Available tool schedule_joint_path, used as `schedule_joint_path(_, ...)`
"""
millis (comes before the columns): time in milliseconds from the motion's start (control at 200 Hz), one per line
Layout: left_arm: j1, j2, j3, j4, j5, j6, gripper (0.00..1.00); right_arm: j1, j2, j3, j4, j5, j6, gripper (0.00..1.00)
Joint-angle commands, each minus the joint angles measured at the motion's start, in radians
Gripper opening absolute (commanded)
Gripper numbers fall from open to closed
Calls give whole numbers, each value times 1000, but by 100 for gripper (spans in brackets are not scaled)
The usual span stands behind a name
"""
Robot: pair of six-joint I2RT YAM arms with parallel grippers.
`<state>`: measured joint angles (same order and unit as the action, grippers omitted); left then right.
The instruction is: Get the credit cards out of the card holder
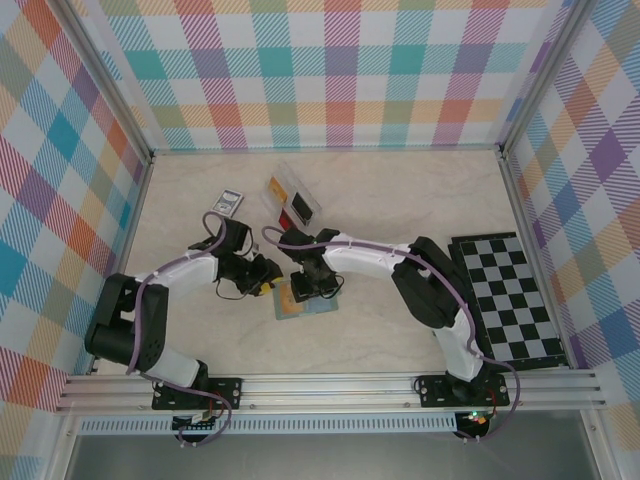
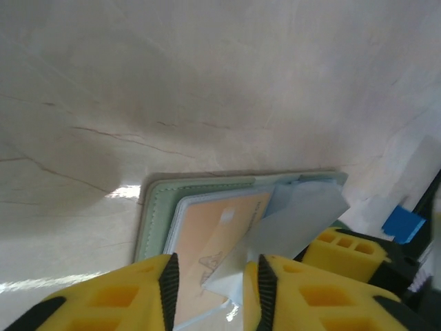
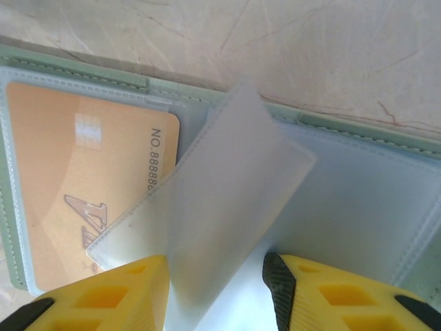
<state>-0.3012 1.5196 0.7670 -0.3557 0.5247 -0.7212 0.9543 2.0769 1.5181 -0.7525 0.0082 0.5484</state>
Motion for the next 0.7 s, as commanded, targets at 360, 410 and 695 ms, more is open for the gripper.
schedule_joint_path(360, -35, 115, 0, -70, -70, 28, 21, -15, -34, -46, -13, 116, 123, 47)
schedule_joint_path(410, -35, 123, 1, -77, -76, 35, 21, -18, -52, -57, -11, 128, 132, 47)
schedule_joint_path(695, -35, 122, 21, -95, -80, 50, 21, -53, -181, -141, -28, 247, 236, 51)
